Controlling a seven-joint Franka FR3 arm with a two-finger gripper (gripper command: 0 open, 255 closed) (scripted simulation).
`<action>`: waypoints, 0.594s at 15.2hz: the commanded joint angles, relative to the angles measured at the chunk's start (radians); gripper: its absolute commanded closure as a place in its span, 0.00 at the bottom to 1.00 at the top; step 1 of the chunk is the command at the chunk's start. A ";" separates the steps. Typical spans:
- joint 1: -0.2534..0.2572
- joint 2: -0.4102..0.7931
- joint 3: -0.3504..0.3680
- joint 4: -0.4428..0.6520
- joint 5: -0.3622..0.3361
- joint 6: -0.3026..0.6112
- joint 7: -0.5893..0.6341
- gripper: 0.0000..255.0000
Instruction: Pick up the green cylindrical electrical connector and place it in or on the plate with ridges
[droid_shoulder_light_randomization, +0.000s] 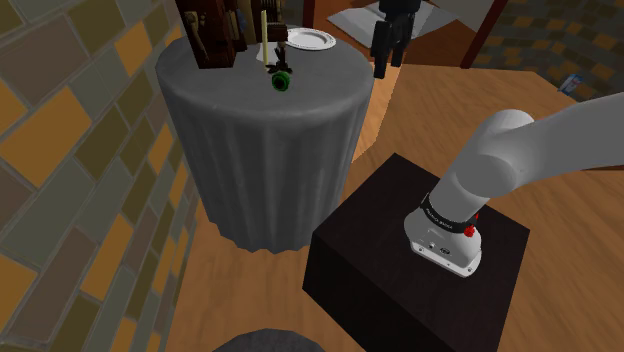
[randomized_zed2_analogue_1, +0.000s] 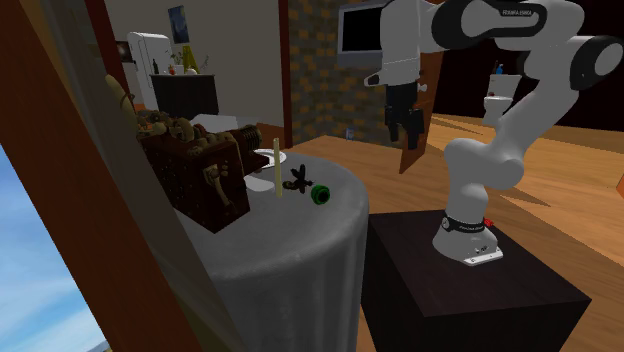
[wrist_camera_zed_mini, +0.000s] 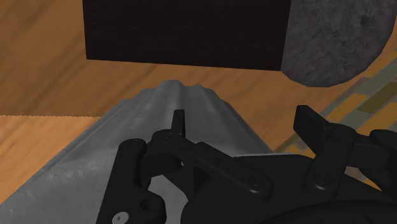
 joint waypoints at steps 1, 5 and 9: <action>0.000 0.000 0.000 0.000 0.000 0.000 0.000 0.00; 0.010 0.104 0.060 0.023 -0.013 0.136 0.034 0.00; 0.012 0.218 0.119 0.066 -0.043 0.259 0.075 0.00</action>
